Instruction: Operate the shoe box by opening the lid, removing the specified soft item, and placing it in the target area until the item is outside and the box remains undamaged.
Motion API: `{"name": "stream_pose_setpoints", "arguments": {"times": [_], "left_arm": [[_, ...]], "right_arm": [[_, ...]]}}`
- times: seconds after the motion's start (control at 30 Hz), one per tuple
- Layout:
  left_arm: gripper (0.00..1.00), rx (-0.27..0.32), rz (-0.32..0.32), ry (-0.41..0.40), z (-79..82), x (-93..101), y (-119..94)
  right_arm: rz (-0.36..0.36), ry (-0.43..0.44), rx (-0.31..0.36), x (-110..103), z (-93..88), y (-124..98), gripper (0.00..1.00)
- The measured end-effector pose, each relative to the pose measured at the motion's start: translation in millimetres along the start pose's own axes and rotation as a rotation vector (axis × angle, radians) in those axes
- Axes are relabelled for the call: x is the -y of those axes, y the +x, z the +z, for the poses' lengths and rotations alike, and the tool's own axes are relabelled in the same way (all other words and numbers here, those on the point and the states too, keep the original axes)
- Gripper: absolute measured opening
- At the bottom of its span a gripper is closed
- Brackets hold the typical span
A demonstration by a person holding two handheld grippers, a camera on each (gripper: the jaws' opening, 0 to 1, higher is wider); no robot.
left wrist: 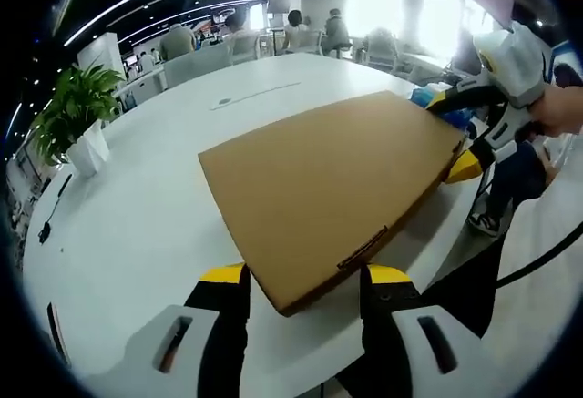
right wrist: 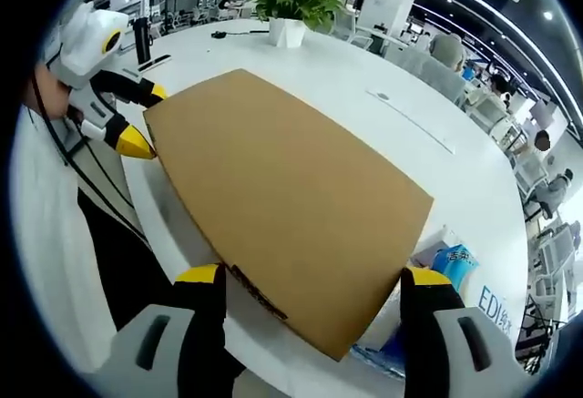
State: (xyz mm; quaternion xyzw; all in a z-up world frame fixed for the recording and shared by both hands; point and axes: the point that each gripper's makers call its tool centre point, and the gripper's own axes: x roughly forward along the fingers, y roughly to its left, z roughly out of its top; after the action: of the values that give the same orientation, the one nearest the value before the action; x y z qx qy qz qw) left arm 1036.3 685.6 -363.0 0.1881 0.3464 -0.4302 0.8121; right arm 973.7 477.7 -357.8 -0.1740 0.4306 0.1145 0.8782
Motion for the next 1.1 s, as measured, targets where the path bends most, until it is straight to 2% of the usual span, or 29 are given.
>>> {"name": "stream_pose_setpoints", "arguments": {"times": [0.17,0.3,0.5,0.67,1.0,1.1], "left_arm": [[0.48,-0.008,0.012,0.039,-0.2,-0.9,0.7],[0.48,-0.008,0.008,0.032,1.2,-1.1,1.6],[0.48,-0.007,-0.014,0.042,3.3,2.4,4.2],[0.47,-0.011,-0.017,0.045,3.8,5.5,4.9],[0.45,-0.021,-0.014,0.068,2.8,2.9,5.6],[0.45,-0.021,-0.013,0.079,3.7,2.5,5.7]], "right_arm": [[-0.001,0.003,-0.013,0.4,-0.2,1.2,0.80],[-0.018,-0.018,-0.019,2.8,-2.5,2.7,0.80],[-0.036,0.001,-0.054,6.5,-7.8,0.2,0.80],[-0.060,0.007,-0.056,8.8,-9.4,-0.8,0.78],[-0.050,-0.004,-0.050,10.3,-7.1,0.4,0.78],[-0.052,-0.034,-0.063,9.8,-8.7,0.4,0.78]]}}
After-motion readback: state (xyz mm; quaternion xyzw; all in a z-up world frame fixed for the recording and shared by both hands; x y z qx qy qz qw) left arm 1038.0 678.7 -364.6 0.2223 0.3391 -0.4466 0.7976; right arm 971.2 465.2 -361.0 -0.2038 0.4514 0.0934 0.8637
